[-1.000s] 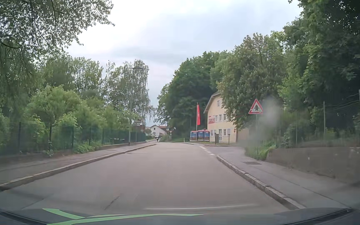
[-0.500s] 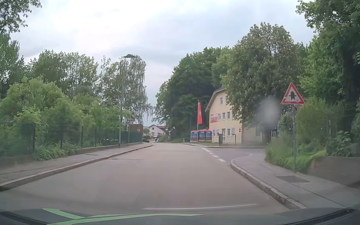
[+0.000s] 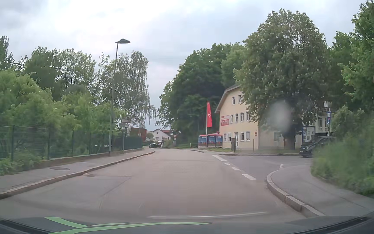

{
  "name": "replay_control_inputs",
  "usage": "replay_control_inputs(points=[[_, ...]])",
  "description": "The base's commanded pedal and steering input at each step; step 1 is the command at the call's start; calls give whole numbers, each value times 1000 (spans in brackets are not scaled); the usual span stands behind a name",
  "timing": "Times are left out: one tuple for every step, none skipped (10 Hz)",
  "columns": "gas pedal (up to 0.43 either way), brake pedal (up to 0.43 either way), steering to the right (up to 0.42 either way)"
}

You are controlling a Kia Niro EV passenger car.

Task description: Follow the waypoints while adhering to traffic rules and regulations

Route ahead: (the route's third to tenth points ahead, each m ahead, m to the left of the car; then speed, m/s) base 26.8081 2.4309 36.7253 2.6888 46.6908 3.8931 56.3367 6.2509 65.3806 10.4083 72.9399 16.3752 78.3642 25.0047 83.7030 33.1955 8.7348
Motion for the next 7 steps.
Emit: replay_control_inputs(points=[[98,0,4],[98,0,5],[98,0,5],[87,0,5],[87,0,5],[79,0,5],[79,0,5]])
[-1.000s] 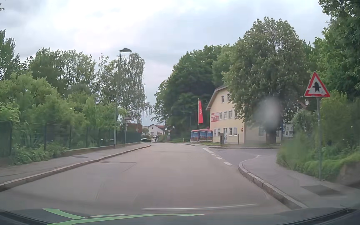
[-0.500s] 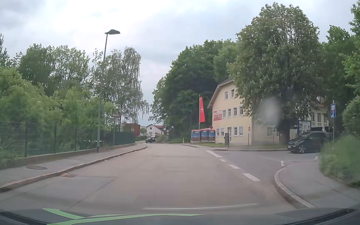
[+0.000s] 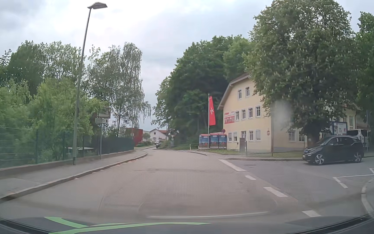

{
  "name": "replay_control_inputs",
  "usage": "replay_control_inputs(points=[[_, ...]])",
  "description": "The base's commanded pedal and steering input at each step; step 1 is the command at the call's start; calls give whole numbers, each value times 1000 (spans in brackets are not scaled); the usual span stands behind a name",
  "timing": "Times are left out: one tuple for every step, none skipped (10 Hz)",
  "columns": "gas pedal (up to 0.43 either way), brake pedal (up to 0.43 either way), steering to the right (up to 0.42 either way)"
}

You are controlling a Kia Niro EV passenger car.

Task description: Follow the waypoints while adhering to traffic rules and regulations

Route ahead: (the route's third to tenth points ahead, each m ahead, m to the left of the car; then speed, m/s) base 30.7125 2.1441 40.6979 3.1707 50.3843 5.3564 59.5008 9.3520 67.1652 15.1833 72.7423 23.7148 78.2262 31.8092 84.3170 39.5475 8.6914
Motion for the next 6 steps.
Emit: replay_control_inputs(points=[[79,0,5],[67,0,5],[67,0,5],[67,0,6],[67,0,6],[67,0,7]])
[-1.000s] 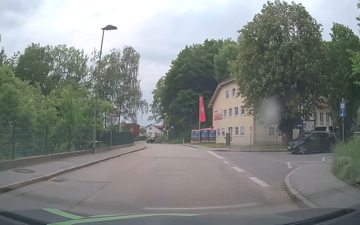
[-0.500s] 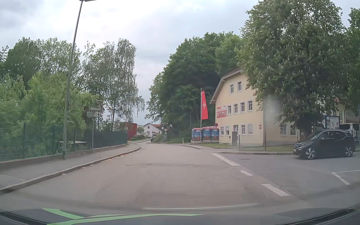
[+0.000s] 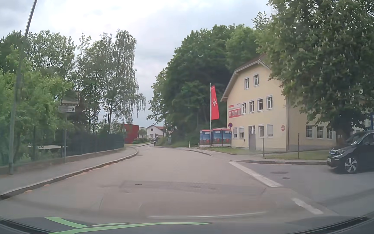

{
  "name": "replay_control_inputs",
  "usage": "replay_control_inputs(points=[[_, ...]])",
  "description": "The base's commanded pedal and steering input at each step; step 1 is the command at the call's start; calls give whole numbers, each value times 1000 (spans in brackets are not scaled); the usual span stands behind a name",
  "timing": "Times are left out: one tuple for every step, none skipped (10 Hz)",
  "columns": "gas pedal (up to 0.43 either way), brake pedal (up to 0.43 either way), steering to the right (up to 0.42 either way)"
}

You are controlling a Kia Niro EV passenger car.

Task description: Follow the waypoints while adhering to traffic rules and regulations

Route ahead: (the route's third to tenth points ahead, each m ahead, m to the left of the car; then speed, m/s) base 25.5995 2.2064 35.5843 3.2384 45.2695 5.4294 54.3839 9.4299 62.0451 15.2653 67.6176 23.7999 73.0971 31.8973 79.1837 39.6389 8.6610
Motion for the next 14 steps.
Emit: replay_control_inputs(points=[[67,0,7],[67,0,7],[67,0,6],[67,0,5],[67,0,4],[67,0,1],[67,0,0],[67,0,-1],[67,0,-2],[67,0,-3],[67,0,-6],[67,0,-10],[67,0,-13],[67,0,-19]])
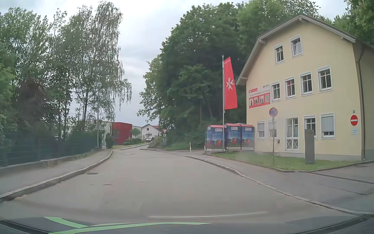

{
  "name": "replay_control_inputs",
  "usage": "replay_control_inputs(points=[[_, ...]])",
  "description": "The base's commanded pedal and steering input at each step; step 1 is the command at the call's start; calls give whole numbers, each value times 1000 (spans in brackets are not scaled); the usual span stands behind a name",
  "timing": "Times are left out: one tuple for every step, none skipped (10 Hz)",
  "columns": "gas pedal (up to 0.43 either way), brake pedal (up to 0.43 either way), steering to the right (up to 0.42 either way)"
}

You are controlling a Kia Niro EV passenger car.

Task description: Follow the waypoints while adhering to traffic rules and regulations

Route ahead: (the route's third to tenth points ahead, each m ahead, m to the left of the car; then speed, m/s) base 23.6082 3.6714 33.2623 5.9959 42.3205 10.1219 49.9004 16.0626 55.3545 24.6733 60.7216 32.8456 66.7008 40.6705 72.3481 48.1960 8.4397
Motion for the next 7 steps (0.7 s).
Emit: replay_control_inputs(points=[[67,0,-26],[67,0,-27],[67,0,-25],[67,0,-25],[67,0,-26],[67,0,-26],[67,0,-29]])
